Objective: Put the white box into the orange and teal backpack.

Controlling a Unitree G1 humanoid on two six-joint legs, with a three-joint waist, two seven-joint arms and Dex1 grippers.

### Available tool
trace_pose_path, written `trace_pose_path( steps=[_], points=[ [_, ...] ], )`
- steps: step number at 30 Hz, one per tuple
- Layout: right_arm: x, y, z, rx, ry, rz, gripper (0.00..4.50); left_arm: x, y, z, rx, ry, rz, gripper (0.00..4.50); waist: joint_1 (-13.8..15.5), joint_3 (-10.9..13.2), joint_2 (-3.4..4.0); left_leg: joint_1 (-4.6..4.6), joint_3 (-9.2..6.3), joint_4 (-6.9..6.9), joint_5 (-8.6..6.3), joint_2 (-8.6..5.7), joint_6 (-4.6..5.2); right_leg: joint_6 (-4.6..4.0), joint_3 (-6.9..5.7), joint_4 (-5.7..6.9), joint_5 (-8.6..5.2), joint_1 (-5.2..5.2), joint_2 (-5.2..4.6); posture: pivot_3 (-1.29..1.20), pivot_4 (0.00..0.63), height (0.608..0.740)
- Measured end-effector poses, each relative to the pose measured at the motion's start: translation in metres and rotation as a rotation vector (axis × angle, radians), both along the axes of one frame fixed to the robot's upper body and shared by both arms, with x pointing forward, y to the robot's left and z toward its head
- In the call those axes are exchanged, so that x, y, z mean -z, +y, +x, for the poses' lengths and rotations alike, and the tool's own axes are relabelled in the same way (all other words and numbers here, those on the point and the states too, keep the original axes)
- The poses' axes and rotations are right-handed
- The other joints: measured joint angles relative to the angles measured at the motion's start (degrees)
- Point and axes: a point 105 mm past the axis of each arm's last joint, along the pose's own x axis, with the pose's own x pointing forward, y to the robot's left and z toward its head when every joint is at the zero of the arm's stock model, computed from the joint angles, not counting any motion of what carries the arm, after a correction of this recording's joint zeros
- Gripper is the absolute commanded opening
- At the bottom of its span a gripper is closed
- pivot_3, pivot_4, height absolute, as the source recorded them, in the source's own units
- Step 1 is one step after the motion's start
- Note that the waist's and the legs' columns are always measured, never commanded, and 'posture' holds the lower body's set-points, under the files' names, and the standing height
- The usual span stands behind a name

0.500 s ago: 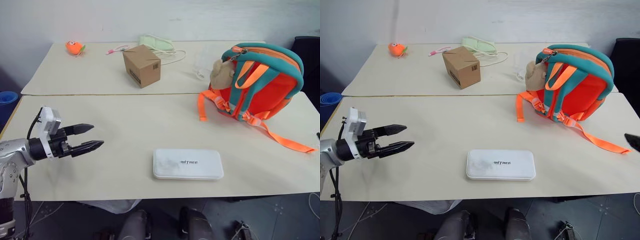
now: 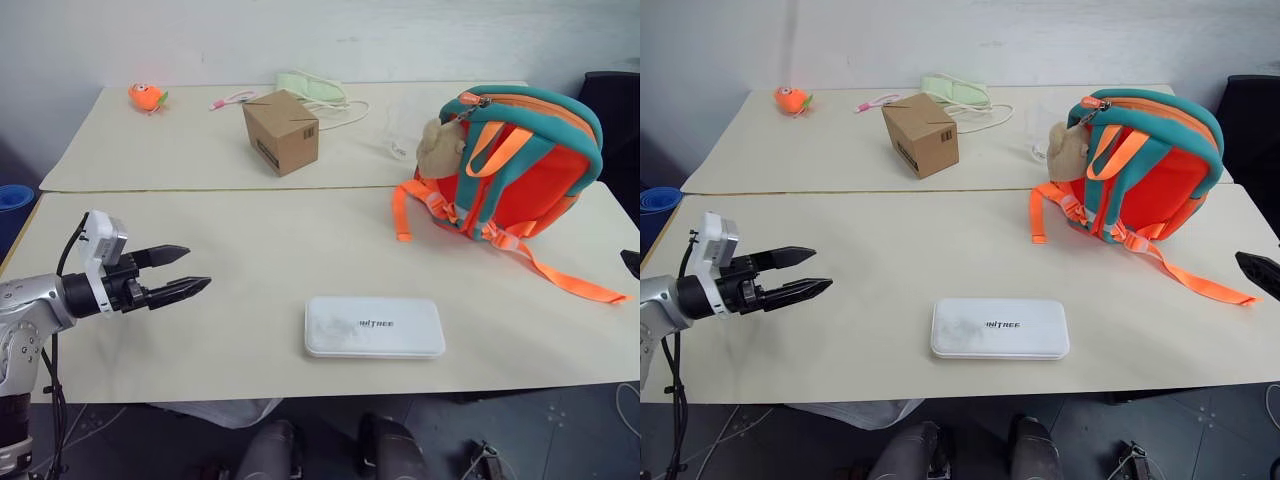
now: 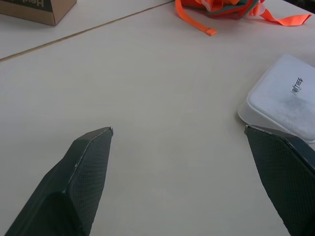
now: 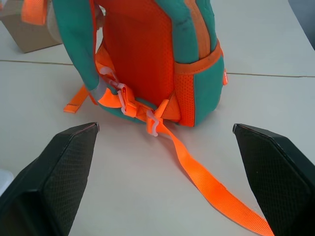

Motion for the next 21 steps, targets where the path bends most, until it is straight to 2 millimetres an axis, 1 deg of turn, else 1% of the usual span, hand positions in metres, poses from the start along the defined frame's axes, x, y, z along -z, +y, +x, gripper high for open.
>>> trace_pose_path(
  steps=[4, 7, 10, 11, 12, 13, 14, 15, 18, 19, 20, 21],
  points=[
    [-0.001, 0.004, 0.001, -0.003, 0.003, -0.011, 4.47, 0.002, -0.001, 0.001, 0.015, 0.013, 0.046, 4.50, 0.01, 0.00, 0.00, 0.00, 0.01, -0.01, 0.00, 0.00, 0.00, 0.00, -0.01, 0.00, 0.00, -0.02, 0.01, 0.00, 0.150, 0.740],
    [0.003, 0.011, 0.003, -0.027, 0.018, -0.022, 3.91, 0.005, -0.008, 0.002, 0.056, 0.011, 0.078, 3.96, 0.00, 0.00, 0.00, 0.02, 0.05, 0.00, 0.00, 0.00, 0.00, 0.00, -0.03, 0.00, 0.00, -0.01, 0.01, 0.00, 0.150, 0.740],
    [0.021, 0.034, 0.007, -0.129, 0.092, -0.071, 2.95, 0.020, -0.027, -0.005, 0.167, 0.053, 0.113, 3.08, 0.01, 0.00, 0.00, 0.02, 0.06, -0.01, 0.00, 0.00, -0.01, 0.00, -0.01, 0.02, 0.00, -0.02, 0.02, 0.00, 0.150, 0.740],
    [0.029, 0.045, 0.007, -0.179, 0.125, -0.096, 2.60, 0.025, -0.036, -0.008, 0.220, 0.064, 0.127, 2.78, 0.01, 0.00, 0.00, 0.00, 0.06, -0.02, 0.00, 0.01, -0.01, 0.00, 0.00, 0.03, 0.00, -0.04, 0.03, 0.00, 0.150, 0.740],
    [0.042, 0.063, 0.007, -0.263, 0.170, -0.122, 2.13, 0.032, -0.047, -0.013, 0.285, 0.076, 0.143, 2.34, 0.04, 0.00, 0.00, 0.01, 0.07, -0.02, 0.00, 0.01, -0.01, 0.00, -0.03, 0.02, 0.00, -0.03, 0.04, 0.00, 0.150, 0.740],
    [0.045, 0.067, 0.007, -0.281, 0.180, -0.126, 1.93, 0.034, -0.050, -0.013, 0.297, 0.079, 0.146, 2.15, 0.05, 0.00, 0.00, 0.01, 0.08, -0.02, 0.00, 0.01, -0.01, 0.00, -0.03, 0.03, 0.00, -0.03, 0.05, 0.00, 0.150, 0.740],
    [0.055, 0.078, 0.005, -0.339, 0.214, -0.152, 1.50, 0.040, -0.060, -0.014, 0.343, 0.077, 0.154, 1.75, 0.13, 0.00, 0.00, 0.01, 0.11, 0.01, 0.00, 0.00, 0.00, 0.01, -0.08, 0.02, 0.00, -0.03, 0.06, 0.00, 0.150, 0.740],
    [0.058, 0.080, 0.005, -0.353, 0.223, -0.156, 1.38, 0.041, -0.063, -0.014, 0.353, 0.075, 0.156, 1.63, 0.17, 0.00, 0.00, 0.02, 0.11, 0.01, 0.01, 0.00, 0.01, 0.01, -0.11, 0.03, 0.01, -0.02, 0.06, 0.00, 0.150, 0.740],
    [0.083, 0.103, 0.005, -0.458, 0.287, -0.205, 0.54, 0.052, -0.086, -0.017, 0.459, 0.091, 0.146, 0.87, 0.18, 0.00, -0.01, 0.00, 0.15, 0.17, -0.01, -0.01, 0.05, 0.05, -0.18, 0.09, 0.02, -0.01, 0.06, 0.00, 0.150, 0.740],
    [0.088, 0.106, 0.005, -0.470, 0.294, -0.205, 0.17, 0.054, -0.090, -0.018, 0.479, 0.095, 0.146, 0.53, 0.18, 0.00, -0.02, 0.00, 0.14, 0.19, -0.01, -0.01, 0.05, 0.05, -0.19, 0.10, 0.03, -0.01, 0.07, 0.00, 0.150, 0.740],
    [0.095, 0.110, 0.006, -0.481, 0.305, -0.216, 0.00, 0.058, -0.094, -0.019, 0.504, 0.101, 0.150, 0.28, 0.17, 0.00, -0.02, 0.01, 0.16, 0.20, -0.01, -0.01, 0.06, 0.05, -0.18, 0.10, 0.03, -0.01, 0.06, 0.00, 0.150, 0.740],
    [0.100, 0.114, 0.007, -0.494, 0.316, -0.227, 0.00, 0.060, -0.099, -0.017, 0.521, 0.103, 0.153, 0.02, 0.17, 0.00, -0.02, 0.01, 0.16, 0.26, 0.00, -0.01, 0.07, 0.05, -0.19, 0.15, 0.03, -0.01, 0.08, 0.00, 0.150, 0.740]
  ],
)
